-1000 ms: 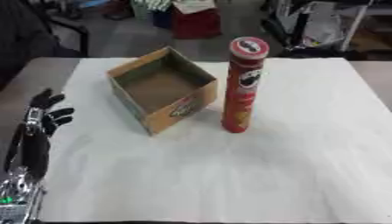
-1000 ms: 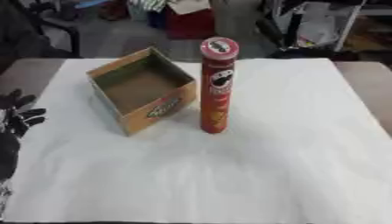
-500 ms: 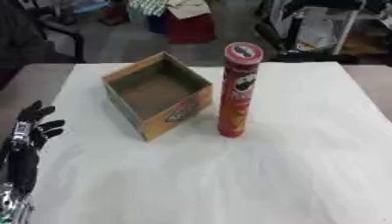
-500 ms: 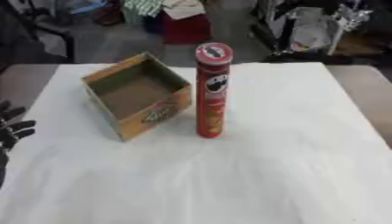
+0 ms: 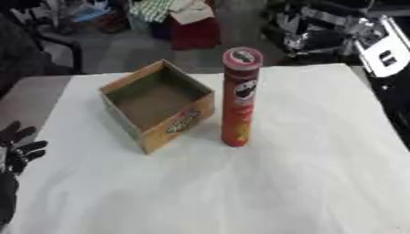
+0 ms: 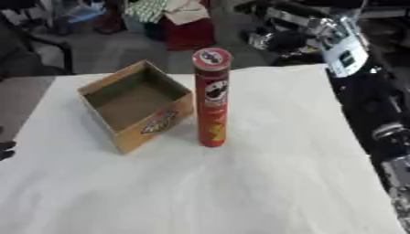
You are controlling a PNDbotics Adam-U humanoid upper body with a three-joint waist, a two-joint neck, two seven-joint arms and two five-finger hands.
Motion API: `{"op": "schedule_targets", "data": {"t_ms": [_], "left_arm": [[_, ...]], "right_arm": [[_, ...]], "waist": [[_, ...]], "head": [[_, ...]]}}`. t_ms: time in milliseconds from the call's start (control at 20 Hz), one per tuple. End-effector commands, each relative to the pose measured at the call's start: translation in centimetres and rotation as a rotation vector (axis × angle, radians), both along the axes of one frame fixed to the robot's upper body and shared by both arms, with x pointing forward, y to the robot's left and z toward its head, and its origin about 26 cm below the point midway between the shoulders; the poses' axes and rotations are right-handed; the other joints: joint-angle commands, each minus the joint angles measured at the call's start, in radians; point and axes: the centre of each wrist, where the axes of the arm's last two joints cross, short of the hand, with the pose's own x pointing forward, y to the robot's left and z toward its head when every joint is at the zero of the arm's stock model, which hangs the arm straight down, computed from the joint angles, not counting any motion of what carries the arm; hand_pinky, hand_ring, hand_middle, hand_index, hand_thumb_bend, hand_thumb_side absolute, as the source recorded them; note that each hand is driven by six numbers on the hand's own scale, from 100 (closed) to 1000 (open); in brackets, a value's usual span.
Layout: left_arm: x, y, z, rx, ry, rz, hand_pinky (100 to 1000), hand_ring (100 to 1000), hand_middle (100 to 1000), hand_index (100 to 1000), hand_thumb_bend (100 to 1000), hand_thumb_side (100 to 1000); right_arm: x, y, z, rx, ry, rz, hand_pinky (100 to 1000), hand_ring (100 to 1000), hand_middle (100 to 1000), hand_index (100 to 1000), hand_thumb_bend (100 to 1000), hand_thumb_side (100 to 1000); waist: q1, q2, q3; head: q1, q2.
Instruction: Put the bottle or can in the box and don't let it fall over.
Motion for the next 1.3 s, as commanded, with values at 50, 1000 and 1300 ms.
{"op": "schedule_targets", "data": {"t_ms": [50, 1000, 1300], "left_arm": [[0.2, -0.1, 0.7, 0.007, -0.025, -0.013, 795, 748, 834, 985, 230, 1000], [0.3, 0.0, 0.7, 0.01, -0.018, -0.011, 796, 747, 834, 985, 231, 1000], [0.2, 0.2, 0.6, 0.007, -0.016, 0.01, 796, 747, 834, 985, 231, 1000]], "right_arm": [[0.4, 0.8, 1.0, -0.126, -0.026, 0.083, 1000, 1000, 974, 1000, 173, 809], [-0.1, 5.0, 3.3, -0.147, -0.104, 0.301, 1000, 992, 971, 1000, 212, 846], [-0.3, 6.5, 1.9, -0.225, -0.039, 0.368, 1000, 1000, 990, 1000, 226, 861]], "waist": [[-0.001, -0.006, 0.005], [-0.011, -0.009, 0.01], [-0.011, -0.01, 0.014]], "head": [[-0.019, -0.017], [-0.043, -0.018], [-0.047, -0.018]]}}
